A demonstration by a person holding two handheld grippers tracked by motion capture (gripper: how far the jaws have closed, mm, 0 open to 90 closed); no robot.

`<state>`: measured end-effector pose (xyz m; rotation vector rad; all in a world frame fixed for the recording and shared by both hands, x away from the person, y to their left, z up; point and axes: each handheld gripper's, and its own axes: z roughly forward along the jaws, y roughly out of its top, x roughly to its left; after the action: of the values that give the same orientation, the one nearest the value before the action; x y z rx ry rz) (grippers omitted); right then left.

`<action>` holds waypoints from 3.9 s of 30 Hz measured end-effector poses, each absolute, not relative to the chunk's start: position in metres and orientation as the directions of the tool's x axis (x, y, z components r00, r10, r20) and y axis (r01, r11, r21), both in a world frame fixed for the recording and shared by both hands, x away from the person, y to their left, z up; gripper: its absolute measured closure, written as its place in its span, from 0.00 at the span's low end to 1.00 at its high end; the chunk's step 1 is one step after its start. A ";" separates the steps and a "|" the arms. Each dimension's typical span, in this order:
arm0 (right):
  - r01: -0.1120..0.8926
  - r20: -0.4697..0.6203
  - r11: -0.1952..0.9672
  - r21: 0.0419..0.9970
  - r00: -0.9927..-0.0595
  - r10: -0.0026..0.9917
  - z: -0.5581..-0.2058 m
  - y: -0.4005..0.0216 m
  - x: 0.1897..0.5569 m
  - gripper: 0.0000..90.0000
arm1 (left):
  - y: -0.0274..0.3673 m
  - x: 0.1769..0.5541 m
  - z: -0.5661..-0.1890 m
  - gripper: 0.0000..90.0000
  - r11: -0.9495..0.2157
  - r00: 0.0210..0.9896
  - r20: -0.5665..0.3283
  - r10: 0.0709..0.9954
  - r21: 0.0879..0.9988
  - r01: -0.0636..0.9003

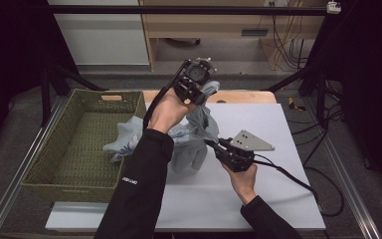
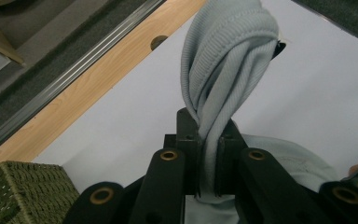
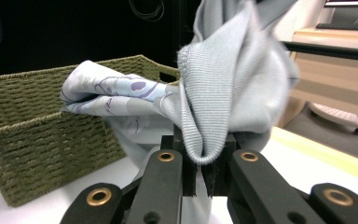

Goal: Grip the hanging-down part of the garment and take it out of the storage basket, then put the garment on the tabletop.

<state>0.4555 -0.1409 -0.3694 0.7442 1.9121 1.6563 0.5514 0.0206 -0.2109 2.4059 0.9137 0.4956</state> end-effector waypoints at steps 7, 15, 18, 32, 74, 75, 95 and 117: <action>0.080 -0.031 0.126 0.989 -0.715 0.698 -0.363 -0.164 0.446 0.95 | 0.015 0.551 -0.214 0.92 -0.653 0.717 0.151 0.680 0.571 0.499; 0.074 -0.032 0.115 0.991 -0.695 0.718 -0.355 -0.187 0.439 0.95 | 0.013 0.549 -0.218 0.92 -0.662 0.726 0.148 0.671 0.560 0.498; 0.072 -0.029 0.108 0.992 -0.685 0.728 -0.352 -0.196 0.436 0.95 | 0.012 0.548 -0.220 0.92 -0.665 0.732 0.145 0.666 0.560 0.494; 0.089 -0.035 0.122 0.989 -0.649 0.760 -0.353 -0.213 0.436 0.95 | 0.008 0.552 -0.230 0.93 -0.669 0.734 0.141 0.664 0.549 0.500; 0.130 0.060 0.028 0.991 -0.625 0.778 -0.389 -0.243 0.425 0.03 | 0.012 0.549 -0.268 0.93 -0.661 0.745 0.128 0.655 0.575 0.482; 0.126 0.048 0.039 0.991 -0.622 0.782 -0.390 -0.245 0.425 0.03 | 0.012 0.549 -0.270 0.93 -0.659 0.747 0.125 0.653 0.579 0.480; 0.161 0.061 0.048 0.986 -0.609 0.791 -0.412 -0.259 0.416 0.02 | 0.006 0.549 -0.340 0.92 -0.681 0.773 0.081 0.630 0.537 0.498; 0.175 0.078 0.036 0.984 -0.606 0.791 -0.415 -0.257 0.418 0.01 | 0.039 0.519 -0.304 0.28 -0.495 0.739 0.029 0.673 0.760 0.421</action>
<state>0.4180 -0.2570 -0.4152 0.9745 1.8188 1.6083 0.5194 0.0391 -0.3042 2.1621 0.8201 0.4162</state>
